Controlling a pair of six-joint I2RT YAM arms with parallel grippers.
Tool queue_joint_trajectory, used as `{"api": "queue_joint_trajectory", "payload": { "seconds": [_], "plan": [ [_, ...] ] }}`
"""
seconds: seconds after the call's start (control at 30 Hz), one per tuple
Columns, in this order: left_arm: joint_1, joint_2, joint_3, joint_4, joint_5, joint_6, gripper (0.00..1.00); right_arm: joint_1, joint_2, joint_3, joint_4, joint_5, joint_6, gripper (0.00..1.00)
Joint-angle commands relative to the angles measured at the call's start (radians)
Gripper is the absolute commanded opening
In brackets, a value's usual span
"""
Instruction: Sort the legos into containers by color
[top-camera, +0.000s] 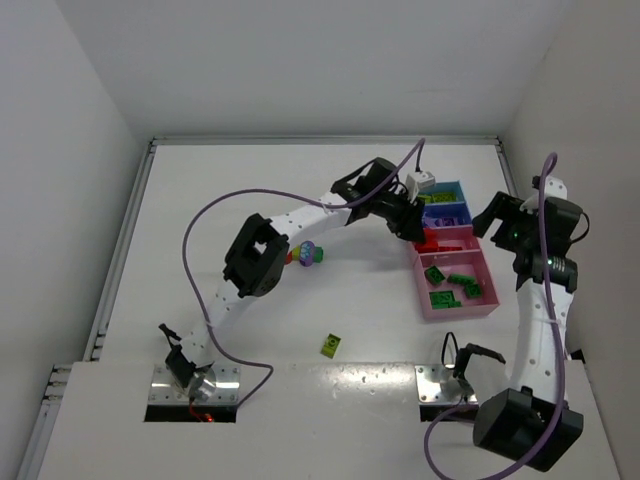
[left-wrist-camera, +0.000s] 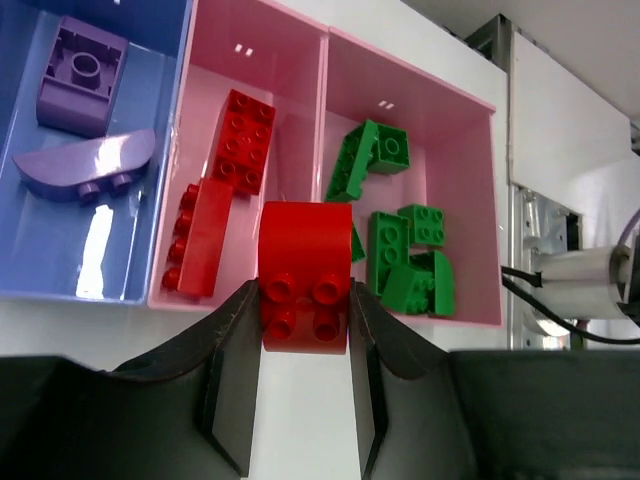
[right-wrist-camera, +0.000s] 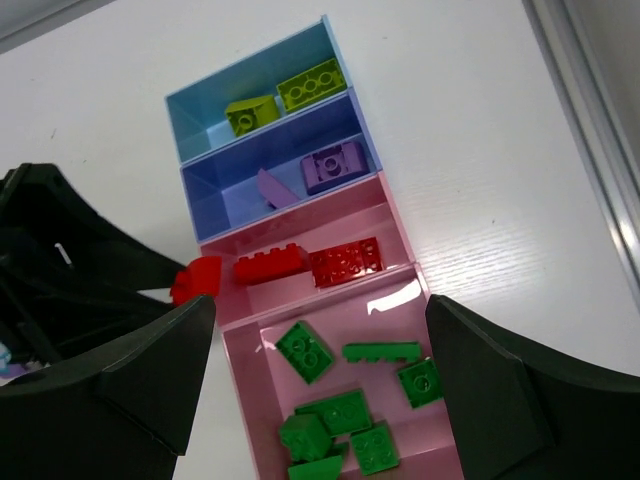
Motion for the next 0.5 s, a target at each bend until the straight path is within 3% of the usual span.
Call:
{"api": "queue_joint_trajectory", "payload": {
  "seconds": [0.0,0.23,0.3,0.33,0.43,0.47],
  "plan": [
    [-0.027,0.014,0.094,0.020,-0.014,0.009,0.12,-0.018,-0.006,-0.002,-0.007,-0.085,0.040,0.87],
    [-0.056,0.077,0.149,0.066,-0.023,-0.026,0.15,-0.027,0.012,-0.002,-0.007,-0.128,0.040,0.87],
    [-0.056,0.098,0.158,0.075,-0.032,-0.037,0.23,-0.036,0.012,-0.002,-0.016,-0.128,0.040,0.87],
    [-0.056,0.098,0.158,0.076,-0.032,-0.037,0.34,-0.036,0.012,-0.002,-0.016,-0.128,0.040,0.87],
    [-0.056,0.117,0.158,0.088,-0.061,-0.037,0.50,-0.036,0.003,-0.002,-0.016,-0.138,0.040,0.87],
    [-0.056,0.117,0.158,0.098,-0.074,-0.046,0.51,-0.036,0.003,-0.011,-0.016,-0.147,0.040,0.87]
  ]
}}
